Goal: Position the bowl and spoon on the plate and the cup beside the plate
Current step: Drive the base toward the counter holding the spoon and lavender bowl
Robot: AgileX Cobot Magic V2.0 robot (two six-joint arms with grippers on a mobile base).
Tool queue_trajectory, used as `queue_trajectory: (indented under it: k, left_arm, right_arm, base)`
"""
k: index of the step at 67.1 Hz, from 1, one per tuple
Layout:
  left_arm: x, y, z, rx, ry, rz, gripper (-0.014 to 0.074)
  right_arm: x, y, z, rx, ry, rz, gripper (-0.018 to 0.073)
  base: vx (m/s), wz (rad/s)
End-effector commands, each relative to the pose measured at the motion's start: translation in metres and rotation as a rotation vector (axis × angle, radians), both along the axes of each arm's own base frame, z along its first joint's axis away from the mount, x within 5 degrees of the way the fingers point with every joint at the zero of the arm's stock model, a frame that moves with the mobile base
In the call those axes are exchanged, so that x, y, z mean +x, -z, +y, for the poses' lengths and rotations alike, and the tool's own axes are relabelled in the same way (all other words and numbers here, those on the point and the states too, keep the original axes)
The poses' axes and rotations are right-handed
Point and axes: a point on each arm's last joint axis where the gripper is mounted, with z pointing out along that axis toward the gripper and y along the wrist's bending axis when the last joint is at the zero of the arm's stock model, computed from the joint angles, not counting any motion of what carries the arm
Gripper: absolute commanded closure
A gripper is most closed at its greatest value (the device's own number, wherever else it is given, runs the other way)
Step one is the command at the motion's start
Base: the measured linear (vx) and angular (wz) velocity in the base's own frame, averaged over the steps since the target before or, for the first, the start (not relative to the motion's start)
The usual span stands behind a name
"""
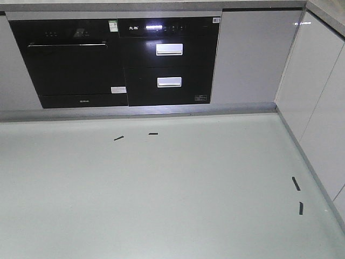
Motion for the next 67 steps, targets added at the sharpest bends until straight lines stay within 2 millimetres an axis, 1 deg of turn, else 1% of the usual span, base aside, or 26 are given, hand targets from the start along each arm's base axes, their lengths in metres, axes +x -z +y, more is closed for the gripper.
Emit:
queue_trajectory:
  k: [1, 30, 67]
  left_arm:
    - [0.0023, 0.0029, -0.0009, -0.009, 0.013, -0.034, 0.0602]
    - [0.0023, 0.0029, -0.0009, -0.009, 0.013, -0.034, 0.0602]
    - [0.0023, 0.0029, -0.0009, -0.009, 0.013, -0.034, 0.0602]
  right_arm:
    - [-0.0010, -0.0048, -0.0002, -0.007, 0.005, -0.076, 0.0561]
    - [-0.0010, -0.0048, -0.0002, -0.007, 0.005, -0.076, 0.0561]
    - [-0.0010, -0.0048, -0.0002, -0.007, 0.005, -0.076, 0.0561]
  base:
    - [0.01, 0.00]
    - [0.05, 0.00]
    - [0.11, -0.01]
